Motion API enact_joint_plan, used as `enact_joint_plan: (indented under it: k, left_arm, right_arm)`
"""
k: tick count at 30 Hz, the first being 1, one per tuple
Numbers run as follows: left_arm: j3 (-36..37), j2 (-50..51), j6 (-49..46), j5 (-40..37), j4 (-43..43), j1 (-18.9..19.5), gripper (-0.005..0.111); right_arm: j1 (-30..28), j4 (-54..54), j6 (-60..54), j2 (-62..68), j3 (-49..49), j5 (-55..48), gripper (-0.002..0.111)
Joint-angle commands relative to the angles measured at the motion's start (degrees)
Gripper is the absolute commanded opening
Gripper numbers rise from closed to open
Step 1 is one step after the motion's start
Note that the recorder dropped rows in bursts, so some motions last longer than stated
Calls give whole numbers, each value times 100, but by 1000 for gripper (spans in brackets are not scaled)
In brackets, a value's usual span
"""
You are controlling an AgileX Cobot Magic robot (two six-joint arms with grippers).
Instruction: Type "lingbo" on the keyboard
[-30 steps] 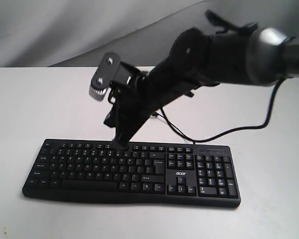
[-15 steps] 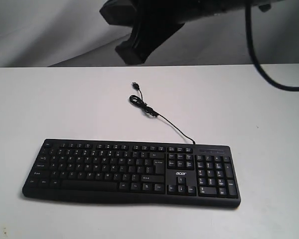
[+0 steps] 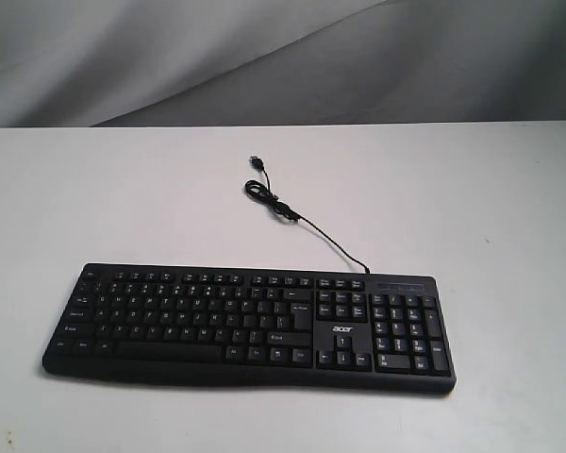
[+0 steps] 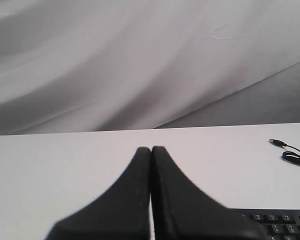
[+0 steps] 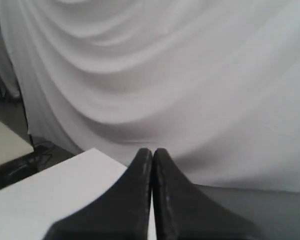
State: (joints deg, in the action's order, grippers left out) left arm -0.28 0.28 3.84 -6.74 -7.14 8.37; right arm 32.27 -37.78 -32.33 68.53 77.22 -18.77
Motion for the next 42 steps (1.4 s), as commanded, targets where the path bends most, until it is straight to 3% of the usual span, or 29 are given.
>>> enact_joint_plan:
  k: [1,4,12,26,36,42]
  left_arm:
    - [28,-28,12,50,-1,-38,0]
    - [28,-28,12,50,-1,-38,0]
    - [28,-28,12,50,-1,-38,0]
    - [28,-28,12,50,-1,-38,0]
    - [28,-28,12,50,-1,-38,0]
    - [28,-28,12,50,-1,-38,0]
  right_arm:
    - [-418,931,1121,-21,-9,-705,0]
    - [-602,1218,1164,57,-172,-930,0]
    - [-1190,1335,1444,-800,-1378,101,0]
    - [-3761,2253,1478,-4666,-5167,1100,0]
    - [-3970,2127,1546,-6505,-6520,920,0]
    - [-3970,1716,2533,-6825,-6958,915,0]
